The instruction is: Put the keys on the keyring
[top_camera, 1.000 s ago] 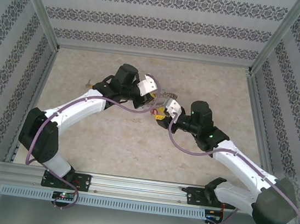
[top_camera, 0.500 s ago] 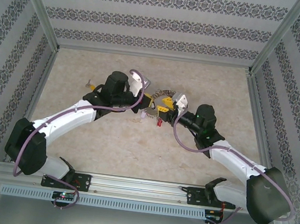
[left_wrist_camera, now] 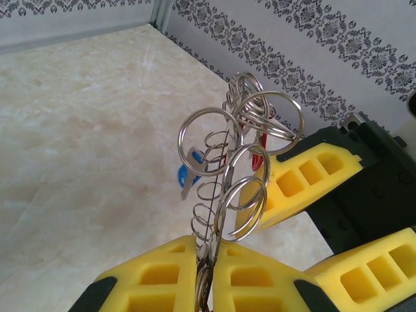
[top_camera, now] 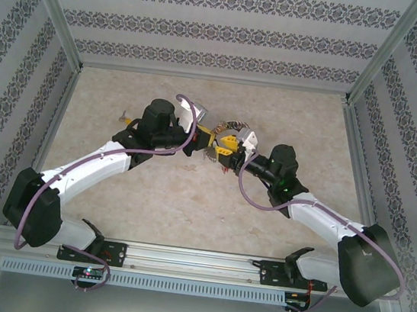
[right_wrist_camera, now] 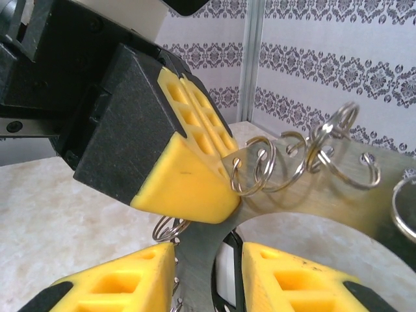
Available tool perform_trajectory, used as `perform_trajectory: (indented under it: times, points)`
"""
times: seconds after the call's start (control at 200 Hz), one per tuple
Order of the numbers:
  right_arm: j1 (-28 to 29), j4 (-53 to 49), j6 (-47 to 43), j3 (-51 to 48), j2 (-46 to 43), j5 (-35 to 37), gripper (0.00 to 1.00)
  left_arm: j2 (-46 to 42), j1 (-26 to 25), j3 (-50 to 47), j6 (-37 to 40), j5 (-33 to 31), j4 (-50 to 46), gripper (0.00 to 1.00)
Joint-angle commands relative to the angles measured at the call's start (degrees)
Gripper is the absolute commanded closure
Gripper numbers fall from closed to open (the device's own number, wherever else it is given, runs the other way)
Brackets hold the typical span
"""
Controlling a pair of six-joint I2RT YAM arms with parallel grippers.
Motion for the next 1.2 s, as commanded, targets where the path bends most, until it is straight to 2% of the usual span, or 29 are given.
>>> perform_trajectory:
  times: [0.0, 0.24, 0.39, 0.63, 1.194]
  points:
    - [0.5, 4.0, -0.1, 1.7, 0.0, -1.8, 0.66, -1.5, 0.0, 0.1, -0.8, 1.8, 4.7, 1.0]
    - [0.3, 3.7, -0.1, 2.4, 0.2, -2.0, 0.64, -1.5, -0.2, -0.5, -0.7, 2.2, 5.0, 1.0]
    - [0.2, 3.7, -0.1, 3.5, 1.2, -3.3, 0.73, -1.4, -0.5, -0.6, -0.3, 2.1, 5.1, 1.0]
    - [0.2, 3.7, -0.1, 4.0, 1.7, -3.8, 0.76, -0.9, -0.6, -0.5, -0.2, 2.3, 5.1, 1.0]
    - [-0.7, 1.4, 0.5, 4.5, 1.9, -1.5, 0.67, -1.5, -0.8, -1.5, 0.4, 2.4, 6.4, 1.0]
